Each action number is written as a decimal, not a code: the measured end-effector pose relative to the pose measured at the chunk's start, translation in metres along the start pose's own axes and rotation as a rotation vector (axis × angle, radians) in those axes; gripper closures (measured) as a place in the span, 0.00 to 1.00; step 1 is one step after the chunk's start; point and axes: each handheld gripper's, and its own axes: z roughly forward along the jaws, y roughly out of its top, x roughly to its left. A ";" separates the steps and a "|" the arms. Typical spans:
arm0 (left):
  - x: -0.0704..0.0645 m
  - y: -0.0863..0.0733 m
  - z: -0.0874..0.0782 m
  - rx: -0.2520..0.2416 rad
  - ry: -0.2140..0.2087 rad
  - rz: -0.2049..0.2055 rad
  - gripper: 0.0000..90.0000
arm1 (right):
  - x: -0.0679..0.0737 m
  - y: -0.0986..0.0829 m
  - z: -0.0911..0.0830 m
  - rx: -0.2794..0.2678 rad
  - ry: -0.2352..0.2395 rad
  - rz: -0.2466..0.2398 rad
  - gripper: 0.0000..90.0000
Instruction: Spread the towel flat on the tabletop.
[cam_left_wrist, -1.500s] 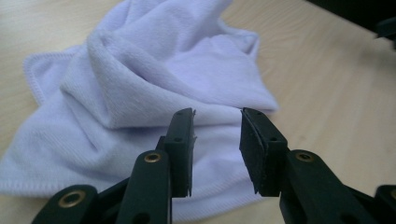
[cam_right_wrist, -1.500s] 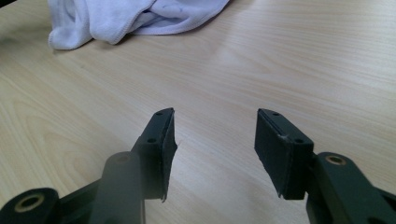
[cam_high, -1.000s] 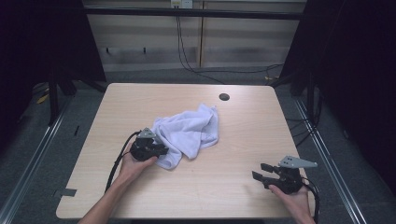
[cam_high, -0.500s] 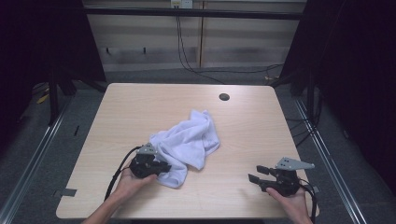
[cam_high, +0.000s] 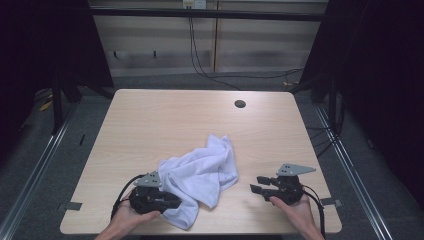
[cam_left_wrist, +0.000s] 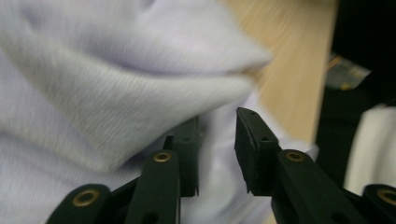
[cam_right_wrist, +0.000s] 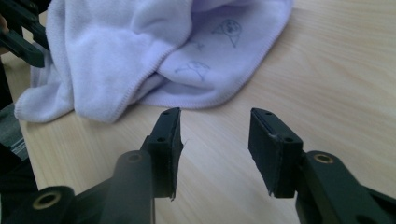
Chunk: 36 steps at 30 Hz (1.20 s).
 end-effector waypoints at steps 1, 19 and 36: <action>-0.001 0.011 -0.003 -0.031 0.007 0.018 0.76 | 0.002 0.007 0.004 -0.021 0.017 -0.001 0.64; 0.056 0.075 0.074 0.032 0.085 -0.004 0.54 | -0.004 0.040 0.086 0.061 0.100 -0.050 0.54; 0.066 0.072 0.037 -0.173 0.031 -0.078 0.91 | -0.004 0.041 0.094 0.113 0.039 -0.047 0.93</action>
